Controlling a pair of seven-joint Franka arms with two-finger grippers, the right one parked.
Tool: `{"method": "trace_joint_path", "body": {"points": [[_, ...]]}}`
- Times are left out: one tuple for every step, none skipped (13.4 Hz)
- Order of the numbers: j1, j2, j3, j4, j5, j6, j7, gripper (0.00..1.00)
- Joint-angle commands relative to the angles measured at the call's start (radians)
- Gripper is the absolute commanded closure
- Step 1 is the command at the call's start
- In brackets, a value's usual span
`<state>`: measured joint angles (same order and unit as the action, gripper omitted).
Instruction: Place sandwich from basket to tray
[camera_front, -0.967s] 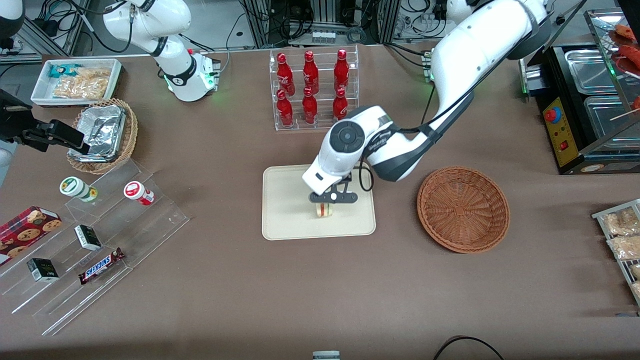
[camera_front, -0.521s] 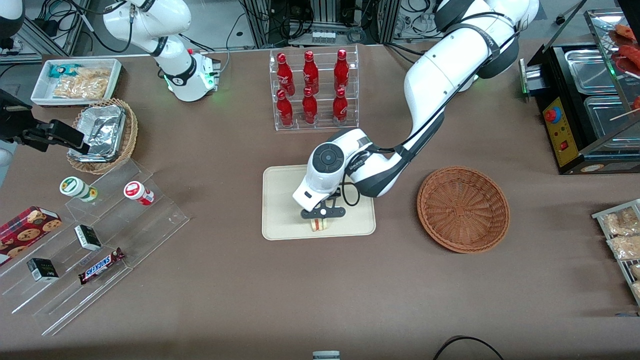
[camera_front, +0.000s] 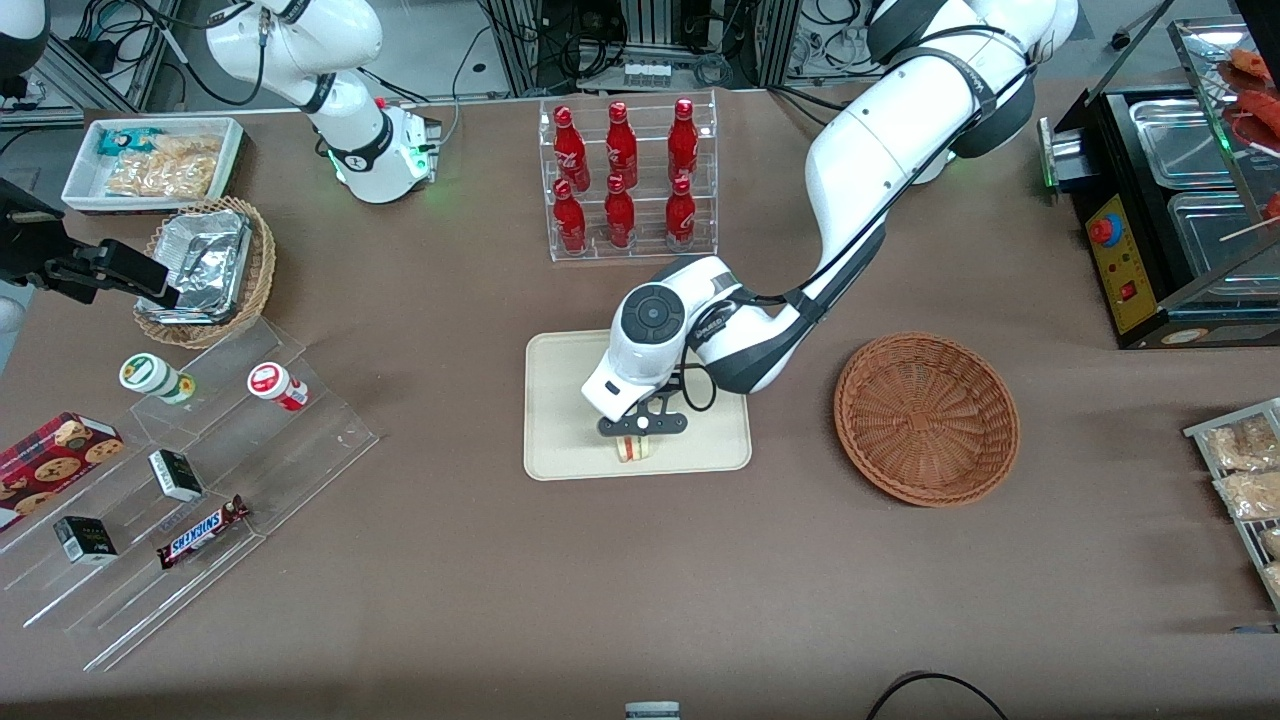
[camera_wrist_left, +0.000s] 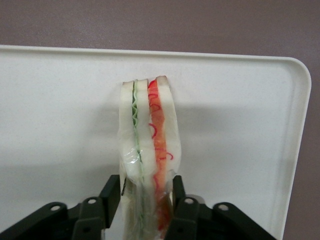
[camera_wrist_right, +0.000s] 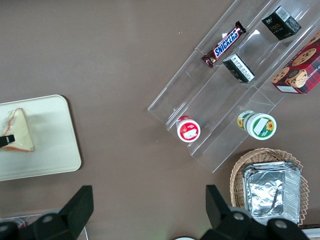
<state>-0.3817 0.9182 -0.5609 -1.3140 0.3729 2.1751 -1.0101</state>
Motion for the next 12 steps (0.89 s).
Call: {"method": "trace_joint_path", "body": {"points": [[-0.002, -0.059, 0.009, 0.001, 0.009, -0.029, -0.031, 0.00], [0.004, -0.096, 0.009, -0.008, 0.008, -0.052, -0.056, 0.00], [0.007, -0.134, 0.009, -0.010, 0.009, -0.084, -0.106, 0.00], [0.009, -0.186, 0.009, -0.010, 0.011, -0.136, -0.169, 0.00], [0.012, -0.237, 0.015, -0.010, 0.011, -0.191, -0.221, 0.00], [0.030, -0.289, 0.039, -0.011, 0.011, -0.248, -0.263, 0.00], [0.058, -0.345, 0.045, -0.024, 0.009, -0.305, -0.283, 0.00], [0.102, -0.404, 0.045, -0.040, 0.008, -0.351, -0.278, 0.00], [0.156, -0.459, 0.042, -0.056, -0.003, -0.395, -0.272, 0.00], [0.184, -0.510, 0.042, -0.063, -0.025, -0.446, -0.262, 0.00], [0.208, -0.551, 0.045, -0.068, -0.026, -0.505, -0.242, 0.00], [0.236, -0.590, 0.045, -0.074, -0.028, -0.581, -0.216, 0.00]]}}
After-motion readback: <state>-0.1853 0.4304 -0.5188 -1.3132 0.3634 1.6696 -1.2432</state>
